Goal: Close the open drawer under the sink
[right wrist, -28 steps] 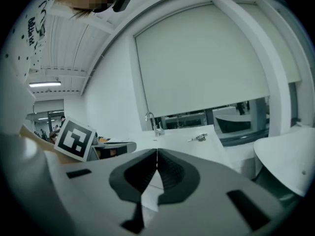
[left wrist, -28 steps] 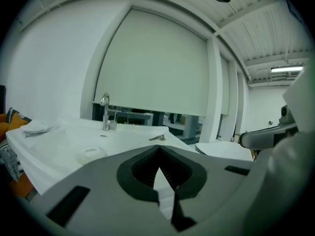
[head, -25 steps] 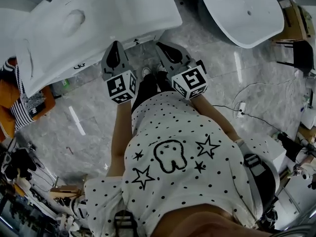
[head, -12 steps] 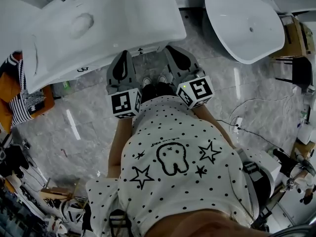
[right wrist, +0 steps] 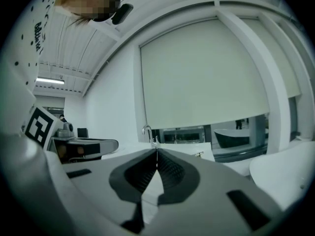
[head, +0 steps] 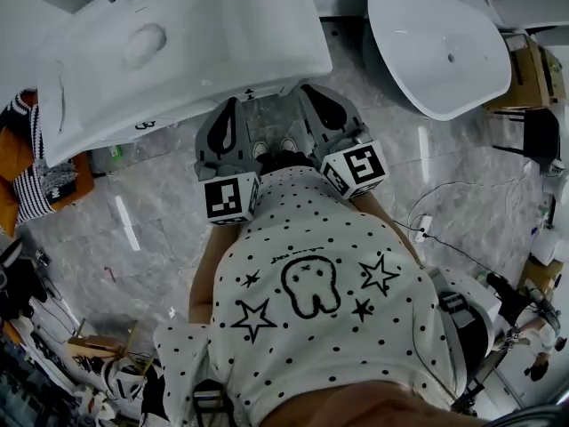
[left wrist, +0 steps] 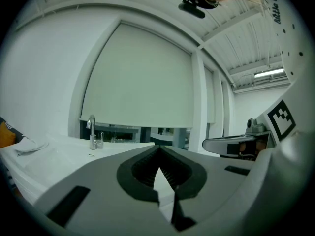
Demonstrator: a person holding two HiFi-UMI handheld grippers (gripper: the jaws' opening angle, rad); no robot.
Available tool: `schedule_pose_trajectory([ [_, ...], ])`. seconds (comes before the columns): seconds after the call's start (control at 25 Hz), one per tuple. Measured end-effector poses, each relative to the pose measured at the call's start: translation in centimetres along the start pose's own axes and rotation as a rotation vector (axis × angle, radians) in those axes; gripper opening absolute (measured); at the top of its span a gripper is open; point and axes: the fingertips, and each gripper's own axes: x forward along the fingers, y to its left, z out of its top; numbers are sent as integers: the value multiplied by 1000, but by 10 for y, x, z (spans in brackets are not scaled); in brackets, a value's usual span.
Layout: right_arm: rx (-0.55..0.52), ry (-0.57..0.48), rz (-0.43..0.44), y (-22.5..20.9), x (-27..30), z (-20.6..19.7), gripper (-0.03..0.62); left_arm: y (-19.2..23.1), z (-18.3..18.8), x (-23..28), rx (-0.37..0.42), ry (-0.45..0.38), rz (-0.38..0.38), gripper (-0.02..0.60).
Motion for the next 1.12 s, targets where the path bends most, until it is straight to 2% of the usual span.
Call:
schedule_pose_trajectory([
  [0.2, -7, 31, 28, 8, -1, -7, 14, -7, -7, -3, -12, 18, -20, 5],
  [0.36, -32, 44, 49, 17, -5, -9, 14, -8, -20, -8, -17, 67, -22, 3],
  [0.64, -60, 95, 80, 25, -5, -12, 14, -12, -19, -2, -34, 78, -49, 5],
  [1.12, -85, 98, 124, 38, -4, -17, 14, -23, -21, -5, -4, 108, -84, 5],
])
